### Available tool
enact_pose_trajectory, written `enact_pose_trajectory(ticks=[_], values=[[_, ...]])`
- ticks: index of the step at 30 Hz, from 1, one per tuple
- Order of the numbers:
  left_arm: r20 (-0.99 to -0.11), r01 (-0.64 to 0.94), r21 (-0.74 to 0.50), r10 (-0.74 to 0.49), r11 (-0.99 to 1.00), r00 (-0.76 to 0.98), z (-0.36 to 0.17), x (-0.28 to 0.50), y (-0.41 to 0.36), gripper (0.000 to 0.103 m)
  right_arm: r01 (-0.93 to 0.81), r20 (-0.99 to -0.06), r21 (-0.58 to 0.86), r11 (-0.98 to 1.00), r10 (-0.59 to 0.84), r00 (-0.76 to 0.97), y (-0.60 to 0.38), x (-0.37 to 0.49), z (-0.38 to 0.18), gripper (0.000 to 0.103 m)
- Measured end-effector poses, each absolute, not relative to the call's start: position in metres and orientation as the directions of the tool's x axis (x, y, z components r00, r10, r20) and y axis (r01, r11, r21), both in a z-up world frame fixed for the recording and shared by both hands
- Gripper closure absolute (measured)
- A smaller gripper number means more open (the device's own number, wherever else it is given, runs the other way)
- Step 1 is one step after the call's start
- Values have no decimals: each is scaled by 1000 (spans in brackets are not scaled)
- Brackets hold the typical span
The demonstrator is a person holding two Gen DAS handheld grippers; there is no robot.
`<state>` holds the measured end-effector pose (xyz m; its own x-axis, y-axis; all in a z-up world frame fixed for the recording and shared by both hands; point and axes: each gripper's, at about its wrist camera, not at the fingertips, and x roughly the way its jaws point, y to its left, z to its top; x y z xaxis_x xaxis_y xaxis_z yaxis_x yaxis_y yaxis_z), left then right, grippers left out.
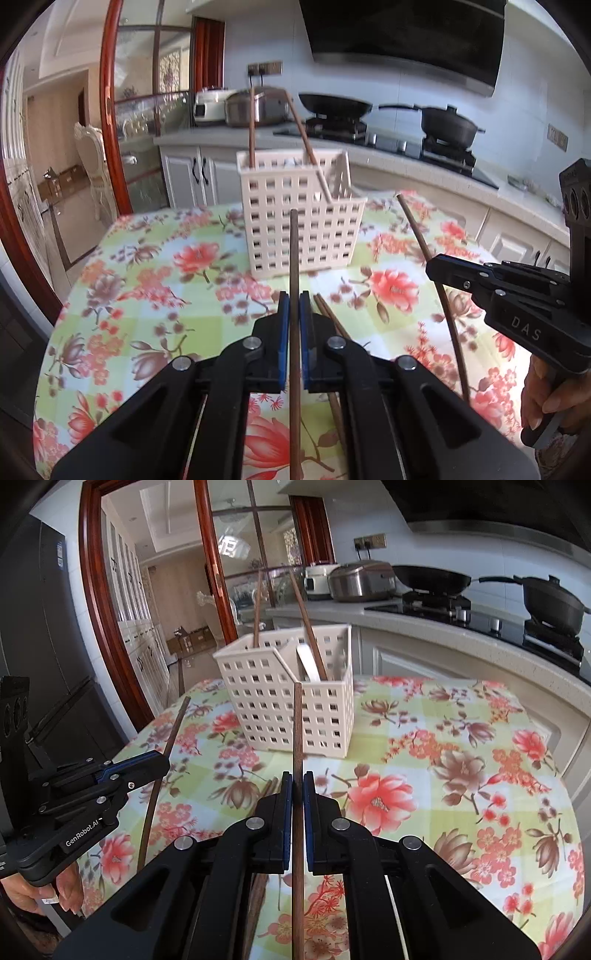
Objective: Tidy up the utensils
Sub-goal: 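Lift both held chopsticks upright and carry them above the caddy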
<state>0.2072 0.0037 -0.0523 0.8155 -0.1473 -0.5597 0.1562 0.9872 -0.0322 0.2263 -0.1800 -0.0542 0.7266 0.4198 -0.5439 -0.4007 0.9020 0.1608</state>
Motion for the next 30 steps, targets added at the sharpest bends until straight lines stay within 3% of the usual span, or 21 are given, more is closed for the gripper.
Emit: enact_pose_trajectory(ticks=[18, 30], values=[[-439, 142, -33, -142, 989, 887, -8, 164, 7, 98, -421, -439, 101, 901, 421, 794, -182, 187, -8, 97], [-412, 136, -33, -138, 990, 901, -1, 156, 8, 98, -414, -404, 88, 906, 412, 817, -182, 177, 2, 97]])
